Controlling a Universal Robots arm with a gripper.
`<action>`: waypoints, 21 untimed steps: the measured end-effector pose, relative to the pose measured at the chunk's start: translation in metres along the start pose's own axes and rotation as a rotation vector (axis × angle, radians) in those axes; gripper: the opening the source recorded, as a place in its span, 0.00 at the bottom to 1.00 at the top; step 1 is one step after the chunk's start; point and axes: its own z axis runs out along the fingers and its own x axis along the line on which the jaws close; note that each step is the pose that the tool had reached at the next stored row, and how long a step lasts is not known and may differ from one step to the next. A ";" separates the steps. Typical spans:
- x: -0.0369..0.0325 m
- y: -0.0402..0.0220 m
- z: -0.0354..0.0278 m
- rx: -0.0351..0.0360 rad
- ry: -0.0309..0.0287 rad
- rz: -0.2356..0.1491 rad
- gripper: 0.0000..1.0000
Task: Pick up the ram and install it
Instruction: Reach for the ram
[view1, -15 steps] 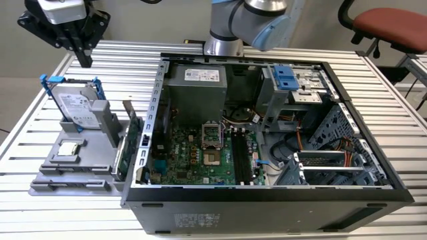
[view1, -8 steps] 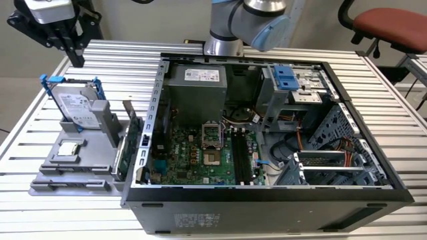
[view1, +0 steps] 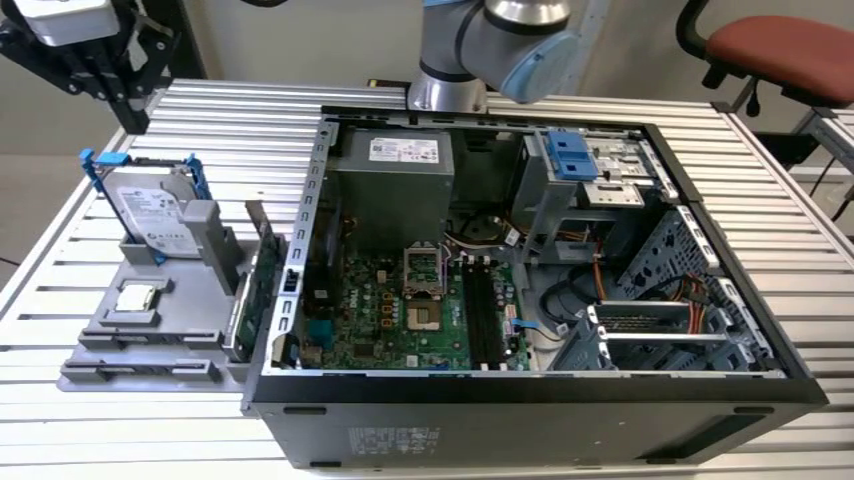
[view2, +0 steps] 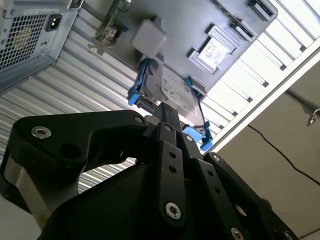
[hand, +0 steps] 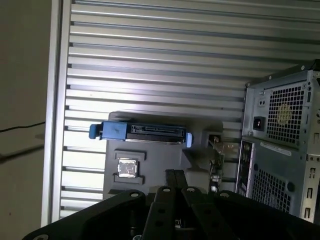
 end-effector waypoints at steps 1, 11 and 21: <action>0.0022 0.0002 -0.0001 0.0000 0.0003 0.001 0.00; 0.0239 0.0014 -0.0003 0.0002 0.0006 0.016 0.00; 0.0348 0.0020 -0.0004 0.0003 0.0005 0.030 0.00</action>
